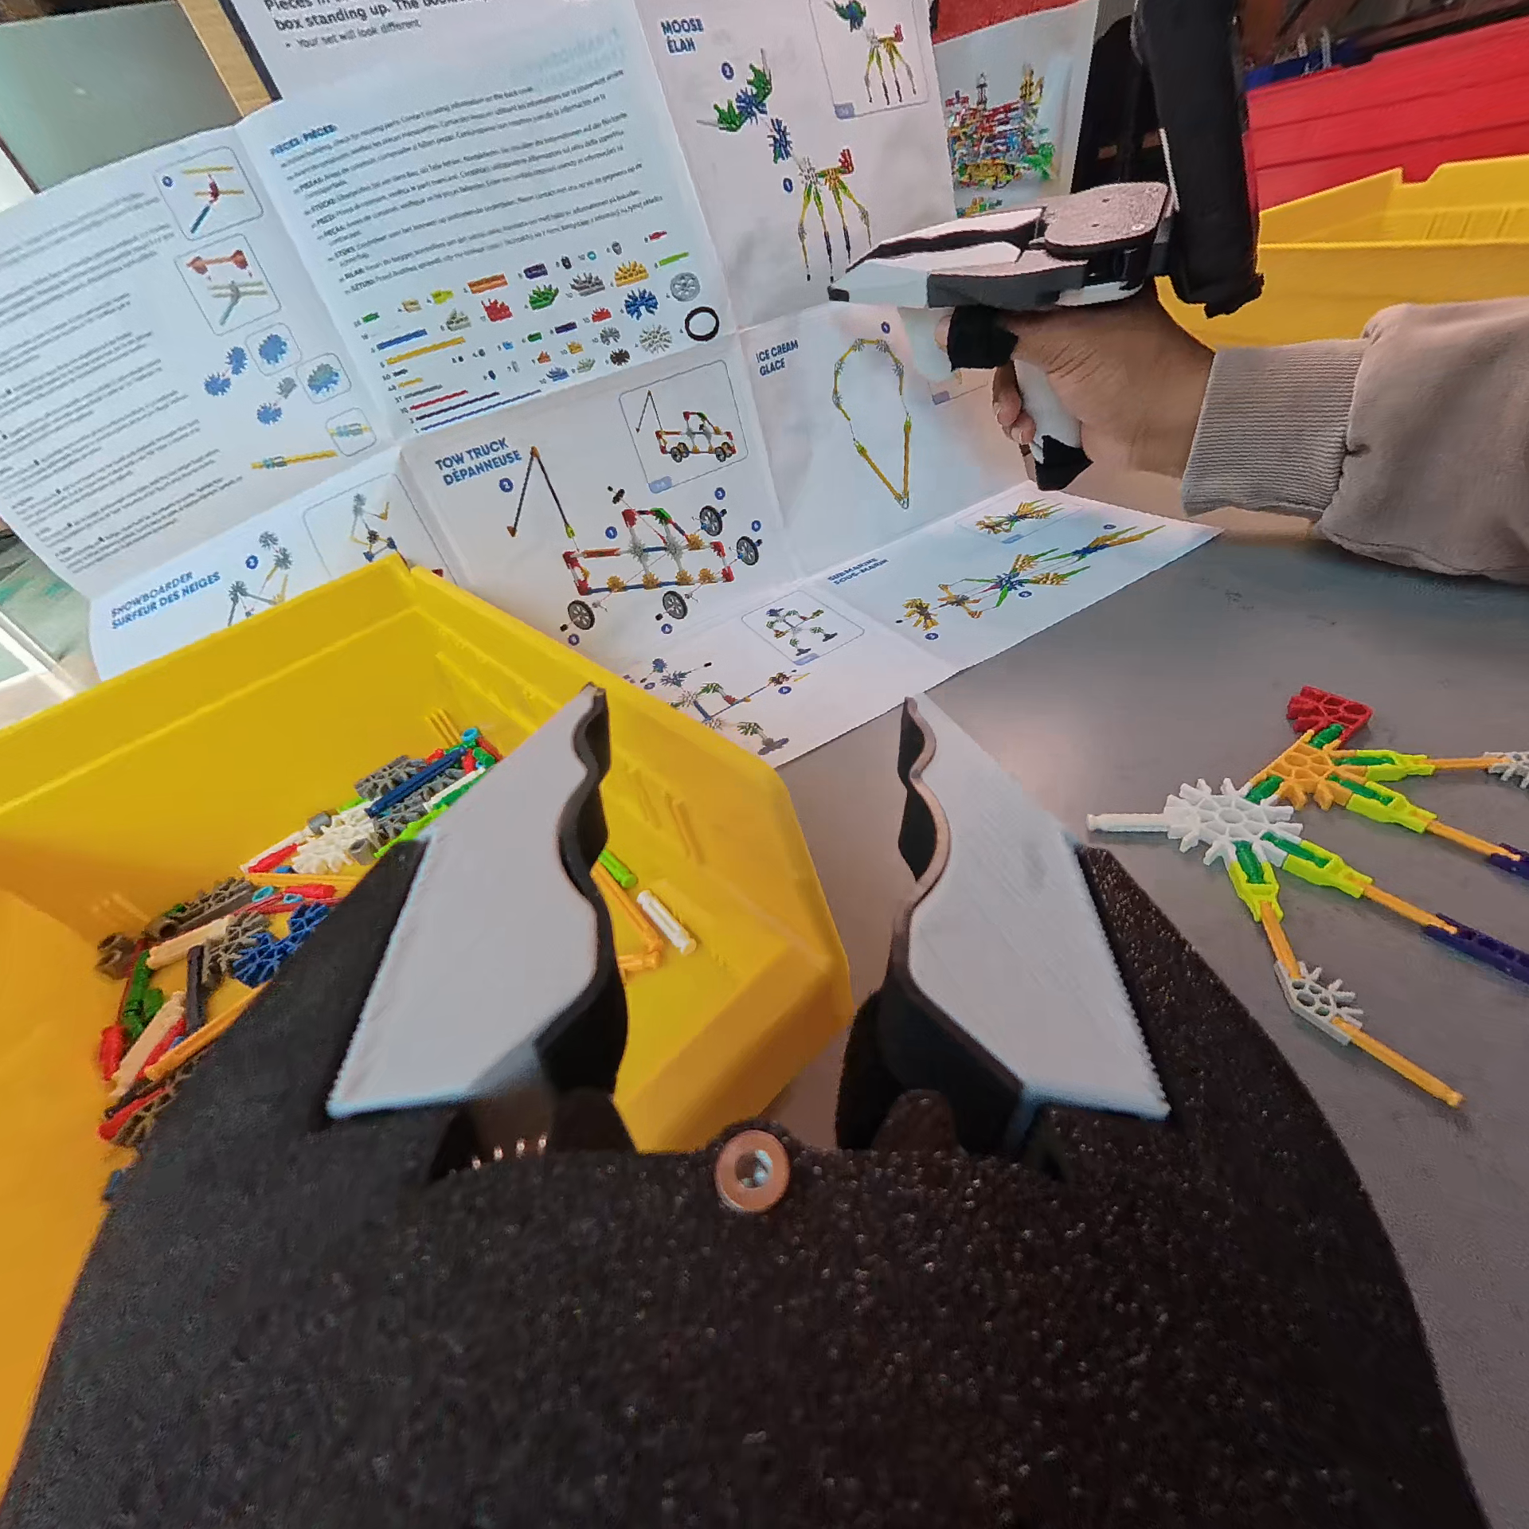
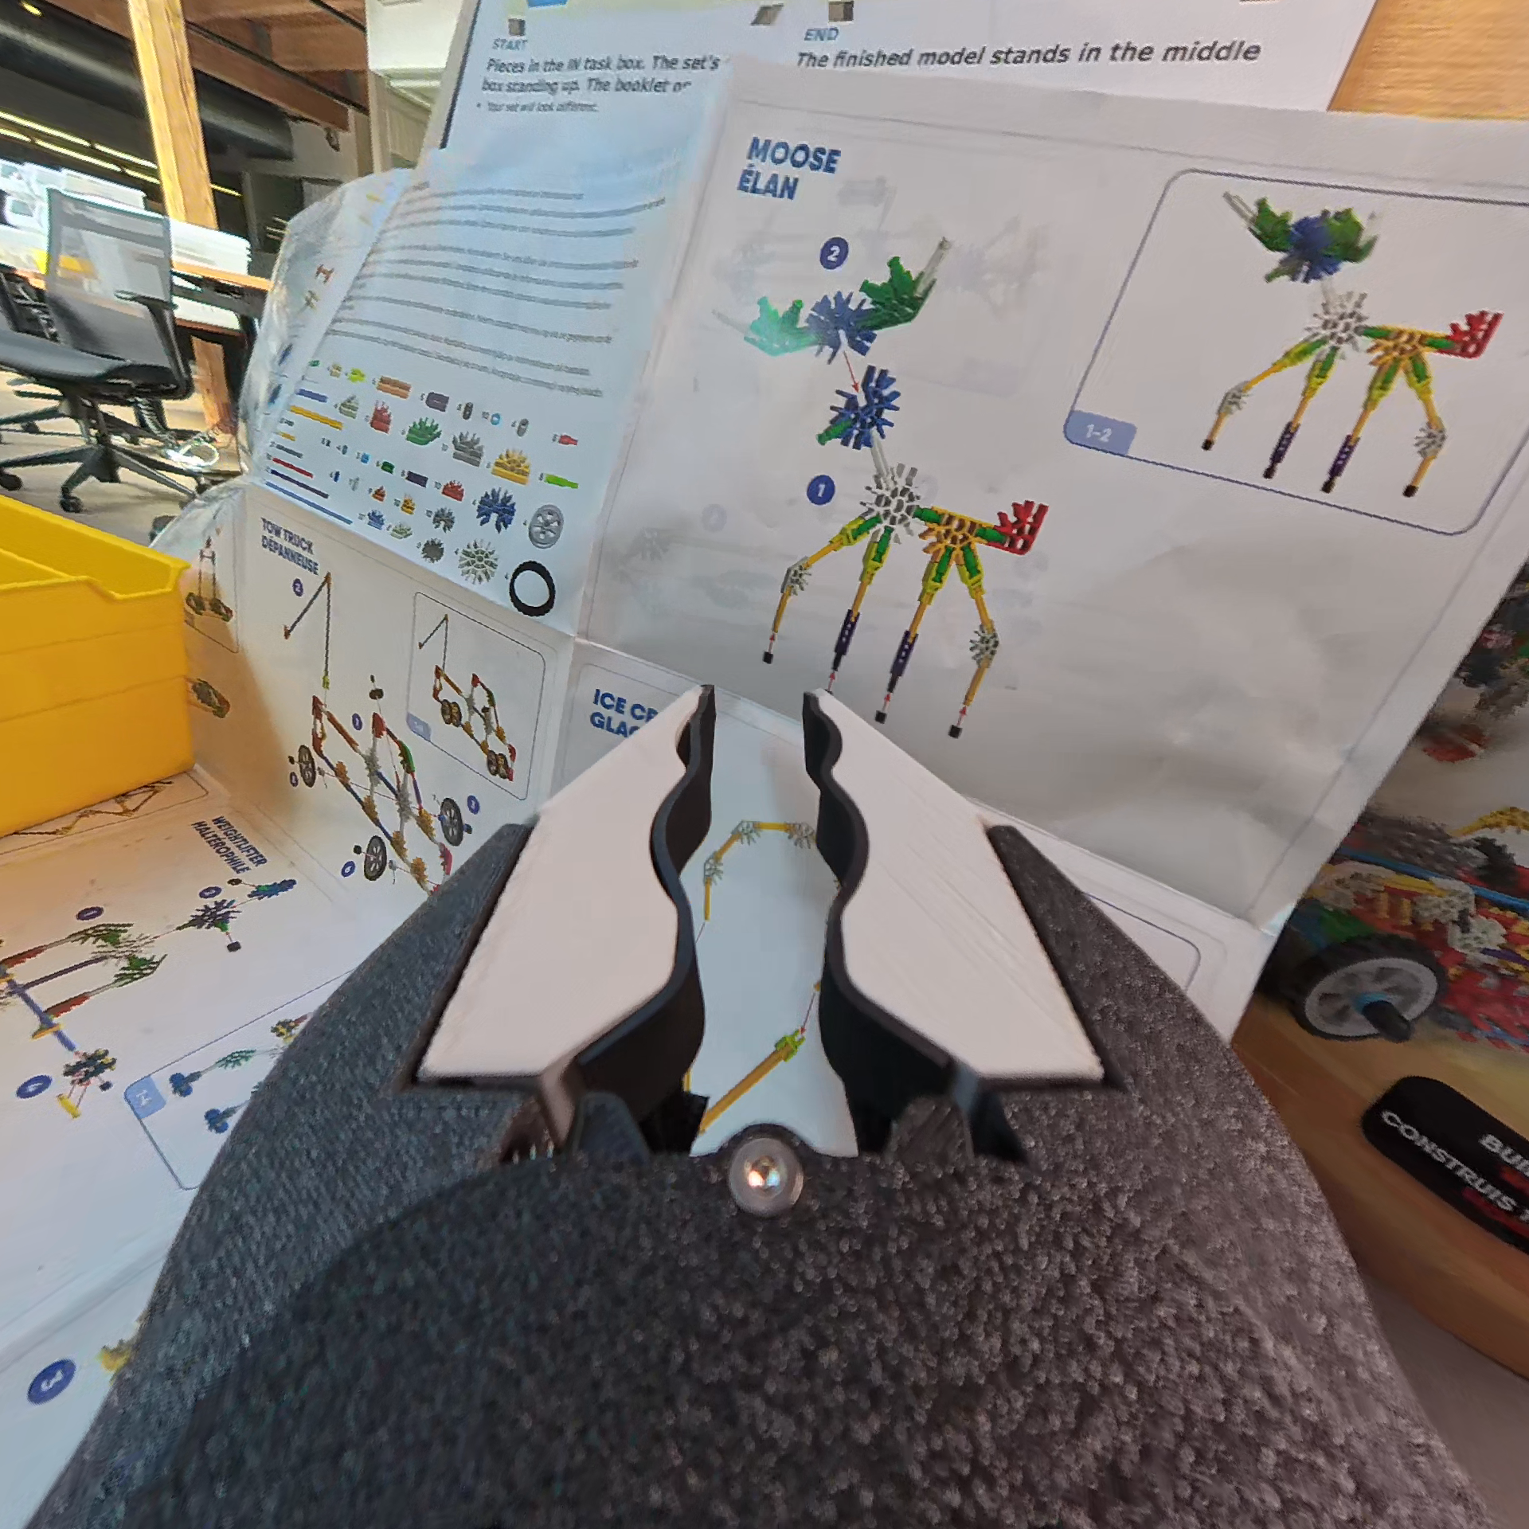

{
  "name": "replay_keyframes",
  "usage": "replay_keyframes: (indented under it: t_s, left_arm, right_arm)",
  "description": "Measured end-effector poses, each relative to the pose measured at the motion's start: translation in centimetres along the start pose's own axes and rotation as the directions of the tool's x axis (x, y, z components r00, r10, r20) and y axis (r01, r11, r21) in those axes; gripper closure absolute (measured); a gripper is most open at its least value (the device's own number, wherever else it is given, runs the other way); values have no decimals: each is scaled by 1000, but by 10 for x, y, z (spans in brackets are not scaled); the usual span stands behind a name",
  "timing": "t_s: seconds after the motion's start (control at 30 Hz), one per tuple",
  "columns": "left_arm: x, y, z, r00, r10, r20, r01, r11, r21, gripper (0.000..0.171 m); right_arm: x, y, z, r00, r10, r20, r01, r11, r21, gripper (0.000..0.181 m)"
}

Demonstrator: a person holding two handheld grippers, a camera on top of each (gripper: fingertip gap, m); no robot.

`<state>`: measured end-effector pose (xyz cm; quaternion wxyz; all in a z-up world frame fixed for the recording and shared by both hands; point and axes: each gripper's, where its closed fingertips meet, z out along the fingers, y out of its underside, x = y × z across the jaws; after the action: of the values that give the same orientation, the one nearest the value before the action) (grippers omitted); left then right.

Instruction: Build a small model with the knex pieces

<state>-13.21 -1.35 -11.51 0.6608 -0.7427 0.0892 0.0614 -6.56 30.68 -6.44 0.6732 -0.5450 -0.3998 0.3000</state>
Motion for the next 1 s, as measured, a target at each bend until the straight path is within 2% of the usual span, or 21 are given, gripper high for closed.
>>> replay_keyframes:
  t_s: [0.1,0.23,0.3,0.37,0.43,0.47,0.53,0.6,0.7,0.73,0.8,0.9,1.0]
  left_arm:
    - [0,0,0,1000,-17,-12,17,1000,3,101]
    - [-3,-1,1,999,-48,-9,48,999,12,101]
    - [-5,0,1,998,-62,-4,62,998,6,101]
    - [-5,-2,0,997,-72,-6,72,997,15,102]
    - [-3,-4,-1,996,-88,-19,88,996,22,103]
    - [-2,-6,-1,995,-96,-27,97,995,26,103]
    - [0,-7,-1,993,-111,-41,112,993,30,103]
    - [3,-7,0,990,-127,-54,129,991,32,104]
    - [6,-8,3,985,-155,-73,158,987,37,105]
    - [7,-8,4,984,-163,-76,166,986,36,105]
    - [6,-6,5,983,-171,-70,173,985,28,106]
    - [2,-4,2,981,-192,-39,193,981,26,108]
    - [-6,-5,-3,983,-185,9,185,982,36,110]
  right_arm:
    - [-19,-27,-3,998,-35,48,33,999,34,161]
    - [-34,-91,-22,993,-59,103,55,998,35,161]
    - [-26,-120,-42,985,-134,109,135,991,-6,161]
    - [-3,-144,-73,973,-217,82,221,975,-35,164]
    - [30,-143,-111,959,-275,74,283,948,-147,166]
    - [51,-133,-131,955,-290,68,298,925,-234,166]
    - [99,-94,-175,959,-278,53,272,853,-445,166]
    - [141,-40,-216,981,-190,26,164,759,-630,166]
    - [186,49,-263,997,-47,-62,-23,586,-810,166]
    - [195,76,-275,996,-28,-86,-57,534,-844,167]
    - [207,112,-284,991,9,-130,-117,494,-861,174]
    - [214,139,-277,976,104,-191,-218,487,-846,179]
    - [221,155,-275,965,135,-226,-263,440,-859,180]
